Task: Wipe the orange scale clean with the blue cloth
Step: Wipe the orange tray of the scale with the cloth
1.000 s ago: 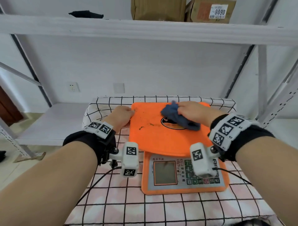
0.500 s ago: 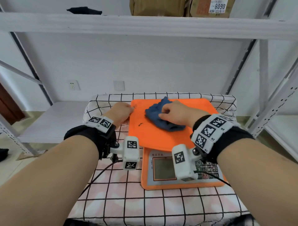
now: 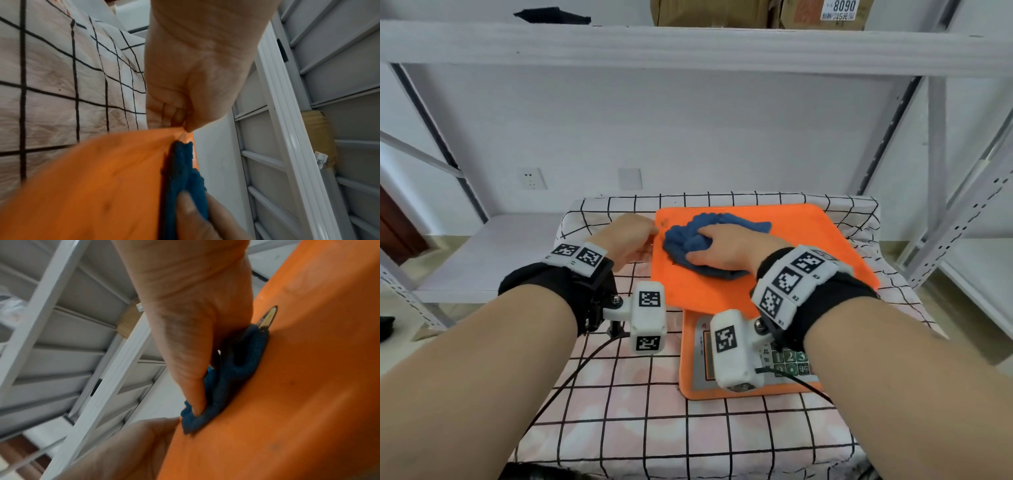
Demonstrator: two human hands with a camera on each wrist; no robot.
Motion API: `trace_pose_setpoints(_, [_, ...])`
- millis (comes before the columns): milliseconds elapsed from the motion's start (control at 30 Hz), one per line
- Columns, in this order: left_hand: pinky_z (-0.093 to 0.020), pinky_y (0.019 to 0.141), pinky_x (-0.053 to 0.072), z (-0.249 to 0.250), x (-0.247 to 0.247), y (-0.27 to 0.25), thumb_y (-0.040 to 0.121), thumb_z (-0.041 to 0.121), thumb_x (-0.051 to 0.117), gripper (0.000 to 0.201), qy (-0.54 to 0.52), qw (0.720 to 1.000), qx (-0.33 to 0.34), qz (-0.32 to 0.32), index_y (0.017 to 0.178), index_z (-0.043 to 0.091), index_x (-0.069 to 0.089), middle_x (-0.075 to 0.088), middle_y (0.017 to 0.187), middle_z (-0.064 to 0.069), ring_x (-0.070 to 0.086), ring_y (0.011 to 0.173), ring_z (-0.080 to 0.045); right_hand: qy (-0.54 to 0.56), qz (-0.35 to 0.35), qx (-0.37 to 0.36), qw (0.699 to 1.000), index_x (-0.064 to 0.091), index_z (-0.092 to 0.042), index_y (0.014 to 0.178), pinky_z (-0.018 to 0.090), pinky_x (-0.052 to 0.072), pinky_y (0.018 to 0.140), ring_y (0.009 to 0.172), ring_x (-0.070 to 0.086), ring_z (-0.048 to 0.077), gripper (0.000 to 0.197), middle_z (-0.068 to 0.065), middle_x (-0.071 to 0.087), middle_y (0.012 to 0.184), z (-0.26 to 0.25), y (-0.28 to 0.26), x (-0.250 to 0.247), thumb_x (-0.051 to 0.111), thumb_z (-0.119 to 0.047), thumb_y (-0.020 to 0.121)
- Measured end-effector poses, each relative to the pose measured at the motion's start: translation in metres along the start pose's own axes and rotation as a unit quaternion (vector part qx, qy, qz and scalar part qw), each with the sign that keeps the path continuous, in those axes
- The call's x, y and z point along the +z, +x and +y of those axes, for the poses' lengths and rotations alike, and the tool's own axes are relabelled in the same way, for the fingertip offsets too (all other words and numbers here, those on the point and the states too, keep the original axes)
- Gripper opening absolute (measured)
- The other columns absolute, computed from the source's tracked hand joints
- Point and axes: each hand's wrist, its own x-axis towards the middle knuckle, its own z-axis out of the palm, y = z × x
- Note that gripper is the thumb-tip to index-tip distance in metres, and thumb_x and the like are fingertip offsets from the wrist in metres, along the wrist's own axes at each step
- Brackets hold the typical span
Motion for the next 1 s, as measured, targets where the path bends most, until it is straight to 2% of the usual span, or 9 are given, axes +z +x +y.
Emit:
trace_pose_setpoints(167, [-0.022, 0.052, 0.055, 0.003, -0.001, -0.002, 0.093, 0.004, 0.047, 0.02, 0.015, 1.0, -0.006, 0.026, 0.106, -0.003, 0.061, 0.064, 0.083, -0.012, 0.062, 0.064, -0.018, -0.039, 0.052, 0.022, 0.998, 0.051, -0.014, 0.124, 0.027, 0.035, 0.092, 0.119, 0.045, 0.024, 0.031, 0.004, 0.052, 0.12, 0.031, -0.01, -0.008, 0.04, -0.025, 0.097])
trace_pose_setpoints(300, [-0.028, 0.063, 0.057, 0.004, 0.002, -0.002, 0.091, -0.001, 0.046, 0.025, 0.024, 0.999, 0.009, 0.042, 0.109, -0.011, 0.06, 0.064, 0.086, -0.016, 0.062, 0.066, -0.02, -0.046, 0.071, 0.173, 0.981, 0.043, -0.016, 0.132, 0.035, 0.036, 0.101, 0.124, 0.044, 0.029, 0.036, 0.01, 0.051, 0.129, 0.08, -0.014, -0.018, 0.034, -0.03, 0.1])
trace_pose_setpoints(400, [-0.023, 0.056, 0.056, 0.002, 0.002, -0.001, 0.092, 0.001, 0.046, 0.026, 0.025, 0.999, 0.023, 0.027, 0.11, -0.011, 0.06, 0.062, 0.085, -0.015, 0.061, 0.063, -0.017, 0.006, 0.052, 0.237, 0.97, 0.045, -0.028, 0.098, 0.043, 0.037, 0.101, 0.117, 0.047, 0.031, 0.01, 0.008, 0.054, 0.105, 0.093, -0.016, -0.026, 0.035, -0.025, 0.096])
trace_pose_setpoints(467, [-0.024, 0.06, 0.055, -0.002, 0.002, -0.002, 0.093, 0.002, 0.044, 0.026, 0.026, 0.999, 0.032, 0.028, 0.11, -0.009, 0.06, 0.063, 0.086, -0.014, 0.061, 0.066, -0.017, 0.025, 0.054, 0.222, 0.973, 0.043, -0.025, 0.077, 0.036, 0.039, 0.091, 0.1, 0.048, 0.025, 0.017, 0.005, 0.051, 0.088, 0.086, -0.005, -0.027, 0.039, -0.021, 0.093])
trace_pose_setpoints(600, [-0.026, 0.062, 0.051, -0.007, 0.004, 0.0, 0.094, 0.002, 0.041, 0.021, 0.027, 0.998, 0.04, 0.034, 0.103, -0.002, 0.059, 0.059, 0.088, -0.016, 0.057, 0.067, -0.018, 0.09, 0.06, 0.11, 0.988, 0.059, -0.013, 0.111, 0.031, 0.041, 0.084, 0.1, 0.054, 0.027, 0.026, 0.006, 0.049, 0.1, 0.038, 0.031, -0.005, 0.048, -0.017, 0.088])
trace_pose_setpoints(700, [-0.025, 0.055, 0.047, -0.004, 0.006, 0.0, 0.094, 0.003, 0.04, 0.016, 0.044, 0.998, 0.033, 0.041, 0.084, 0.003, 0.054, 0.052, 0.073, -0.01, 0.05, 0.058, -0.017, 0.116, 0.054, 0.067, 0.99, 0.049, -0.006, 0.13, 0.032, 0.039, 0.087, 0.114, 0.052, 0.029, 0.039, 0.009, 0.05, 0.108, 0.007, 0.037, 0.004, 0.043, -0.015, 0.093])
trace_pose_setpoints(833, [-0.027, 0.052, 0.039, 0.004, 0.006, 0.002, 0.094, 0.01, 0.042, 0.031, 0.107, 0.993, 0.022, 0.054, 0.064, 0.006, 0.045, 0.045, 0.057, -0.006, 0.043, 0.049, -0.018, 0.046, 0.066, 0.116, 0.99, 0.037, -0.038, 0.14, 0.038, 0.035, 0.1, 0.119, 0.044, 0.022, 0.043, 0.005, 0.047, 0.105, 0.035, 0.023, -0.01, 0.028, -0.037, 0.098])
trace_pose_setpoints(933, [-0.03, 0.059, 0.044, 0.008, 0.006, 0.004, 0.096, 0.018, 0.044, 0.031, 0.114, 0.992, 0.019, 0.053, 0.067, 0.007, 0.046, 0.047, 0.059, -0.006, 0.045, 0.051, -0.02, 0.027, 0.096, 0.219, 0.971, 0.045, -0.02, 0.136, 0.039, 0.034, 0.103, 0.121, 0.047, 0.028, 0.054, 0.017, 0.057, 0.114, 0.084, 0.017, -0.017, 0.02, -0.044, 0.095])
trace_pose_setpoints(1000, [-0.031, 0.065, 0.043, 0.008, 0.007, 0.006, 0.096, 0.019, 0.043, 0.032, 0.125, 0.99, 0.032, 0.052, 0.065, 0.009, 0.045, 0.046, 0.06, -0.006, 0.045, 0.054, -0.021, 0.102, 0.117, 0.233, 0.96, 0.052, -0.01, 0.121, 0.027, 0.043, 0.088, 0.095, 0.055, 0.017, 0.041, 0.009, 0.059, 0.094, 0.102, 0.015, -0.02, 0.029, -0.034, 0.098])
